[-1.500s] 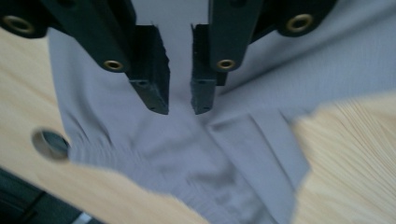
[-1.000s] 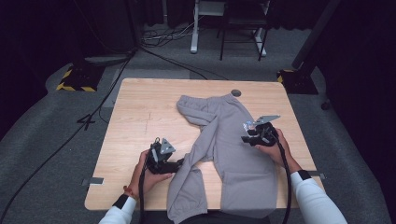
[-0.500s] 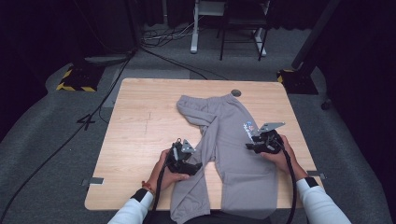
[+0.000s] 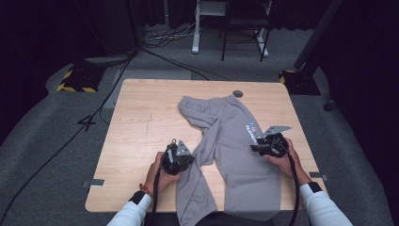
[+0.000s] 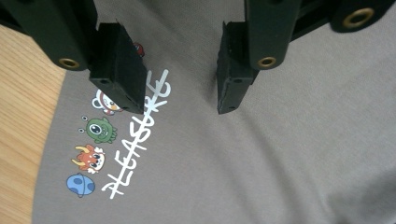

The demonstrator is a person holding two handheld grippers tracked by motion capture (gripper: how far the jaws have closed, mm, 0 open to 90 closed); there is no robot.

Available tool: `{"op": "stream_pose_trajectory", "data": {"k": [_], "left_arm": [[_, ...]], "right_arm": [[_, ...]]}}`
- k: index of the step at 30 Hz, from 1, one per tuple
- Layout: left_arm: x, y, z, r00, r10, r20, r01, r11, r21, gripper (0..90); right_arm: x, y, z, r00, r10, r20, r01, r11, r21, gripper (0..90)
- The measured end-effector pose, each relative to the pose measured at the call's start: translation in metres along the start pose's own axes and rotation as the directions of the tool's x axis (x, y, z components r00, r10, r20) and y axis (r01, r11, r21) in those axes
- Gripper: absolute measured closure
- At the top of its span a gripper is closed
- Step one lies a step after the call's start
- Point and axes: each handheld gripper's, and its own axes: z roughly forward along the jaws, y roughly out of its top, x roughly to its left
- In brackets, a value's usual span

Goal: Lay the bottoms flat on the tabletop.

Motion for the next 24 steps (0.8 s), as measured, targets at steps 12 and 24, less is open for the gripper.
{"op": "stream_pose_trajectory", "data": {"k": [12,24], "left_arm": [[0.042,-0.039,-0.052,0.9764,-0.165,-0.140,0.153,0.9839,-0.092,85.9],[0.063,-0.090,-0.092,0.9316,-0.305,-0.197,0.293,0.9518,-0.091,83.1]], "right_arm": [[-0.009,-0.002,-0.002,0.9980,0.038,0.052,-0.038,0.999,0.001,53.6],[-0.019,0.003,-0.001,0.9859,0.091,0.141,-0.096,0.995,0.028,52.8]]}}
